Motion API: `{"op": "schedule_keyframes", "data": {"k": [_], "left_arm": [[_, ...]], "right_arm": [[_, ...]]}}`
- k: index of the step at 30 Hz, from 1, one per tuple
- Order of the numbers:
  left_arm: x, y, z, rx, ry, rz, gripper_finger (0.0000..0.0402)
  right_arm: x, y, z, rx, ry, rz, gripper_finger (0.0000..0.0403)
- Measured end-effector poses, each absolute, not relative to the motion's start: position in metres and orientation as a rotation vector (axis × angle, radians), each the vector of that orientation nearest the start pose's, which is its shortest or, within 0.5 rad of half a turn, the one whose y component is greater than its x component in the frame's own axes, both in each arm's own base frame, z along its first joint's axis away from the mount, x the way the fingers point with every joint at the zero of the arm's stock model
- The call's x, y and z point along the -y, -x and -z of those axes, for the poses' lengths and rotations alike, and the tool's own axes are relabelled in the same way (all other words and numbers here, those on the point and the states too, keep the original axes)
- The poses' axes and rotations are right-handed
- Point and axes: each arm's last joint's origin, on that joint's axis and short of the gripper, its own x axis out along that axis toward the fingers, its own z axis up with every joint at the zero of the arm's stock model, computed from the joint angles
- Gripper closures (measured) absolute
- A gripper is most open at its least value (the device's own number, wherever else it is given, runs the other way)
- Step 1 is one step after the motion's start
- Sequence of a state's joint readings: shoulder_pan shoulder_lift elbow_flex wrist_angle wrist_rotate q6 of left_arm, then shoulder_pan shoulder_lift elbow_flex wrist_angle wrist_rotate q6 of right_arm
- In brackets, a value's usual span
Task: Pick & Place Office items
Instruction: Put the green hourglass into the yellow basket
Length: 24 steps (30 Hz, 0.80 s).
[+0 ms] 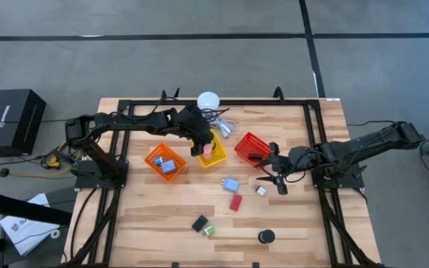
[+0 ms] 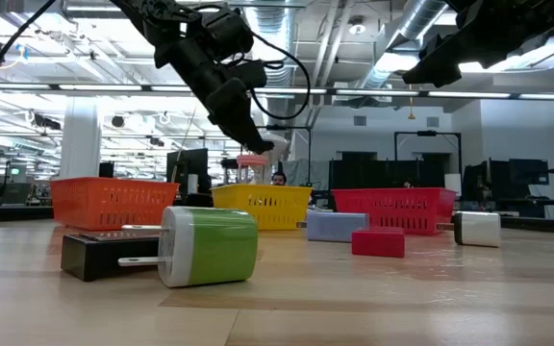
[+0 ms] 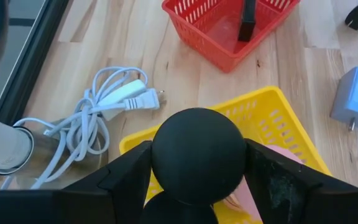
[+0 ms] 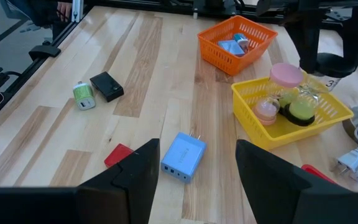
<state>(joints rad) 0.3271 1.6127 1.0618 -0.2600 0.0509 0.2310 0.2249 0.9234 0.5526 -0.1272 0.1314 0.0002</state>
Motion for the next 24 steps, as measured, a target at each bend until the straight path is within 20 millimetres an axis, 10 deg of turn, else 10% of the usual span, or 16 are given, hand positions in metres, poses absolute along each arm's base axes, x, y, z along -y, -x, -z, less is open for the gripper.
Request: {"op": "schedule_keyframes", "data": {"k": [24], "left_arm": [[-0.099,-0.326,-0.236,-0.707,-0.159,-0.14,0.016]], "right_arm": [[-0.04,-0.192,-0.235,-0.491,0.088,-0.091,0.02]]}}
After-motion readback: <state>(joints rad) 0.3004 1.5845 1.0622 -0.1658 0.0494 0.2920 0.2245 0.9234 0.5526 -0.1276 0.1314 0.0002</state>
